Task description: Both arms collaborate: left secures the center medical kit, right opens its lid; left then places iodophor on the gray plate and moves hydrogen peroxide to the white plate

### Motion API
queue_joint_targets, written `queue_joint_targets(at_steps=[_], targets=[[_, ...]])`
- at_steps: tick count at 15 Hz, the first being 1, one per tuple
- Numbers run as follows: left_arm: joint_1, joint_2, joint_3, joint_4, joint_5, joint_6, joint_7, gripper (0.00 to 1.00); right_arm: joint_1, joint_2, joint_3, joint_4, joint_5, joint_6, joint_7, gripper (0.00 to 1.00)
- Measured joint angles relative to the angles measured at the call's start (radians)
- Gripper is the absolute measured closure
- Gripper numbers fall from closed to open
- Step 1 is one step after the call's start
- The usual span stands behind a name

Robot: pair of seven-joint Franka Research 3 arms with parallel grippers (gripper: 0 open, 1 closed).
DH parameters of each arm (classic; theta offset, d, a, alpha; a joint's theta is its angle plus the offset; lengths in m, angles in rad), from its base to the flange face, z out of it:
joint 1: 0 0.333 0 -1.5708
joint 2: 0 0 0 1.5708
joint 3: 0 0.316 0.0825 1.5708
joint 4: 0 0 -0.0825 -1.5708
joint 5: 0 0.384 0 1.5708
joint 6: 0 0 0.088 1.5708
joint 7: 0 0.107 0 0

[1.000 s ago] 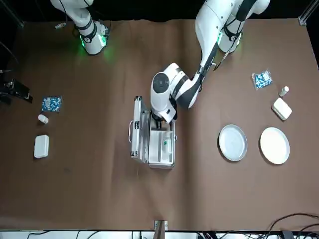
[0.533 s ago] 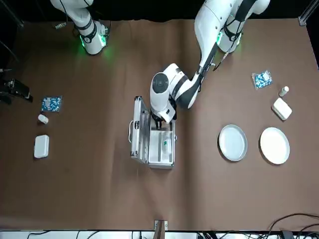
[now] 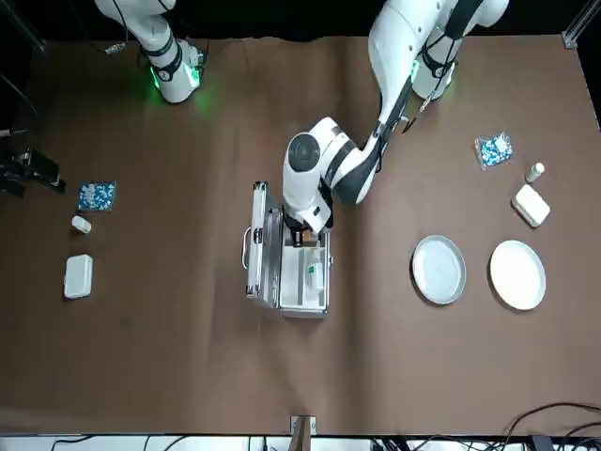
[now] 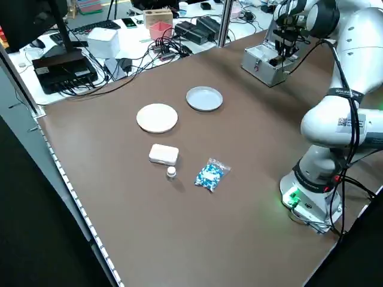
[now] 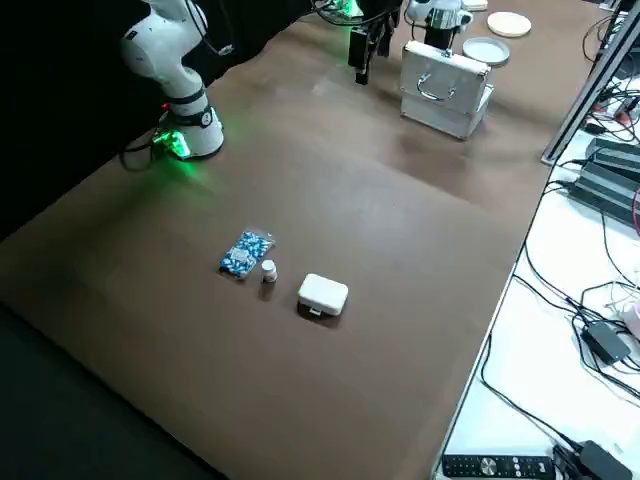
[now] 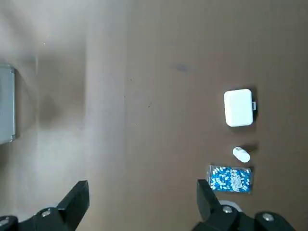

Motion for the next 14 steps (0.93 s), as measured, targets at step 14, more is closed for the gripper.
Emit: queue_joint_targets(at_steps=[14], targets=[[0.254, -0.248, -0.007, 0.011, -0.225, -0.158, 0.379, 0.67, 0.016, 0.0, 0.001, -0.002, 0.0, -0.001, 0.001, 0.01]])
